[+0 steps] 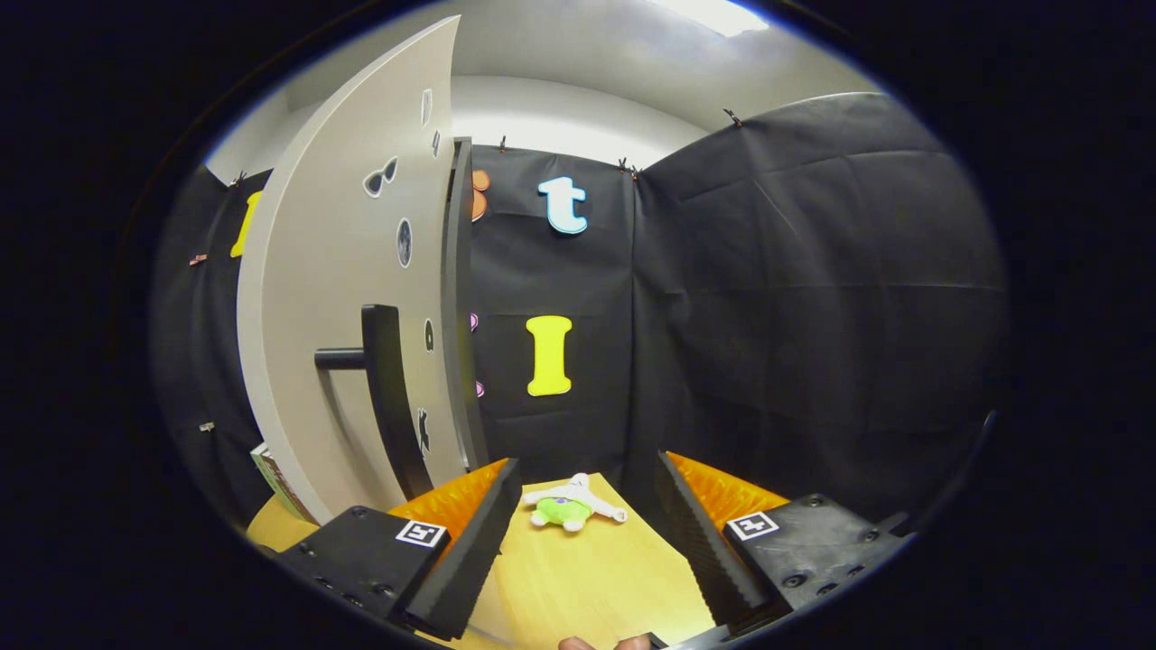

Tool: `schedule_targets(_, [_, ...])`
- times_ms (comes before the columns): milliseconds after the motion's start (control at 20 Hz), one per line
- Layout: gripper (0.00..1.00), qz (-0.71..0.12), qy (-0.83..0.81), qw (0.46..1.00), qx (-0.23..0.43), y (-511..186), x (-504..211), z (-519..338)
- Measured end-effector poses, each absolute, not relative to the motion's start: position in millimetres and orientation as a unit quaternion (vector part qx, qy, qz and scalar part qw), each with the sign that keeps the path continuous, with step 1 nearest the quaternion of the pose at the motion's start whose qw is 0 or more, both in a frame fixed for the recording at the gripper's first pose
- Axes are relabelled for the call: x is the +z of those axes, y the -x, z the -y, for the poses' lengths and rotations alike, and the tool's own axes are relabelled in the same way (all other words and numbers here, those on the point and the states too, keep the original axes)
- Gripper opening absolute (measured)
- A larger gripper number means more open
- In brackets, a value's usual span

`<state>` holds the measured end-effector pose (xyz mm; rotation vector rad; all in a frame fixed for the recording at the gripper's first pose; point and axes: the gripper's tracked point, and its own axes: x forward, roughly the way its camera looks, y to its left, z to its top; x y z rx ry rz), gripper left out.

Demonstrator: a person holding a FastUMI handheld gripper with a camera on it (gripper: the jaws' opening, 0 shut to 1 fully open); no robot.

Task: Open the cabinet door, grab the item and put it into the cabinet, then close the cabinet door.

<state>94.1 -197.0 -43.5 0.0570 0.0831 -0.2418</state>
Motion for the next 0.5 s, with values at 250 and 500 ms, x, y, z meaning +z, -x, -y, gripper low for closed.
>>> schedule_targets(250, [0.97, -0.045, -0.034, 0.994, -0.093, -92.8, -43.9, 164.8])
schedule_targets(500, [0.97, -0.051, -0.042, 0.995, -0.074, -95.3, -44.3, 137.5])
